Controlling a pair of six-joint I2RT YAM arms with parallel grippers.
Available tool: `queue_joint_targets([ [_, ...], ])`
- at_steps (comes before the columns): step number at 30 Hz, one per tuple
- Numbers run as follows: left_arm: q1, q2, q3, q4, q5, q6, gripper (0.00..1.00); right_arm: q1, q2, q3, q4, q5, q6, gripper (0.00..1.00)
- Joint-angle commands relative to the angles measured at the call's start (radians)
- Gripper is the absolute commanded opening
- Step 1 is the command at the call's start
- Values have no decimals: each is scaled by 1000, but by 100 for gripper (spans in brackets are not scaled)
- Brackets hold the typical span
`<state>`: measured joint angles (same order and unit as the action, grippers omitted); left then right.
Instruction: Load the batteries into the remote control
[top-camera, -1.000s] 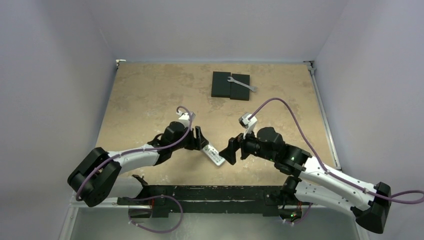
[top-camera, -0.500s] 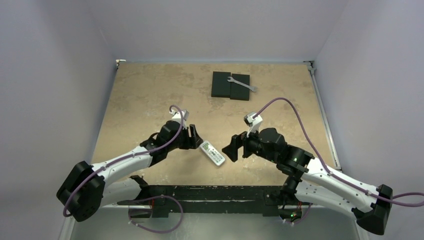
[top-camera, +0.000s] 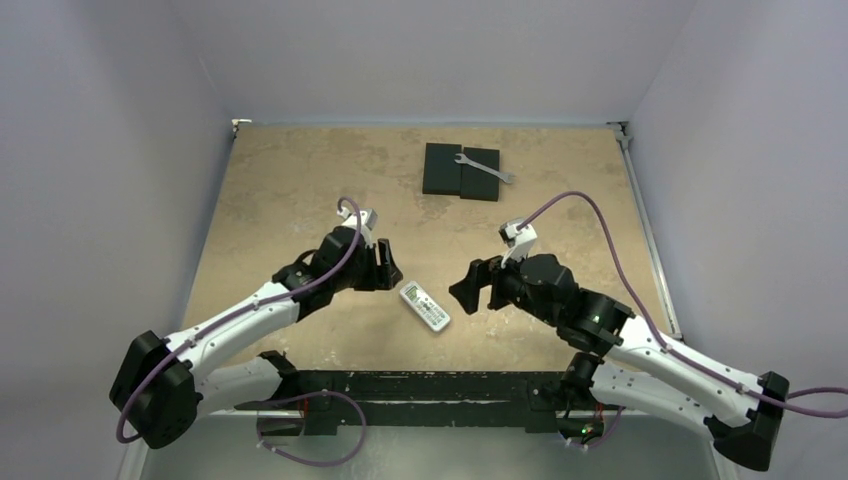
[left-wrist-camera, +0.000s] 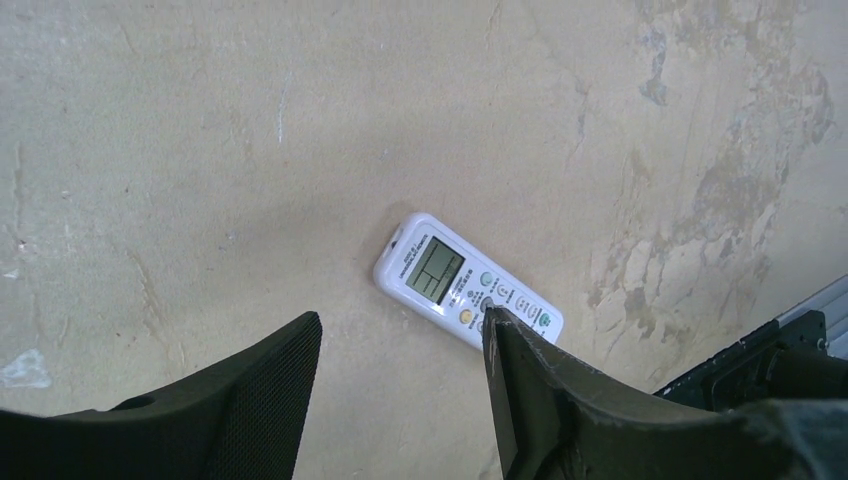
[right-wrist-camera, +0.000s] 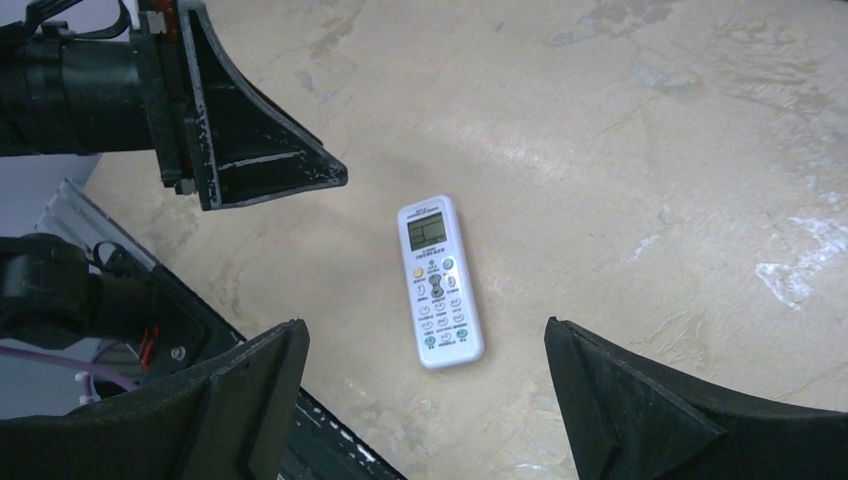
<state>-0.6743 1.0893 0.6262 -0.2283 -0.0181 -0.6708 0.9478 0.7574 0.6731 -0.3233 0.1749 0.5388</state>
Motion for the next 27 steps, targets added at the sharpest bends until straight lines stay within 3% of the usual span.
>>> queue_joint_targets([
  [1,5,-25,105,-117,-54,44,59,-3,-43,83,-35,111,25,99],
  [8,5,-105,197,-206,-68,98,60,-3,-77,152,-43,161,-41,99],
  [15,50,-114,375,-319,-34,215,61,-40,46,318,-83,135,-139,99],
  [19,142,-102,418,-338,-19,269,61,-152,73,320,-45,31,-171,99],
  [27,303,-110,362,-289,66,249,61,-502,28,277,-23,-279,-195,99],
])
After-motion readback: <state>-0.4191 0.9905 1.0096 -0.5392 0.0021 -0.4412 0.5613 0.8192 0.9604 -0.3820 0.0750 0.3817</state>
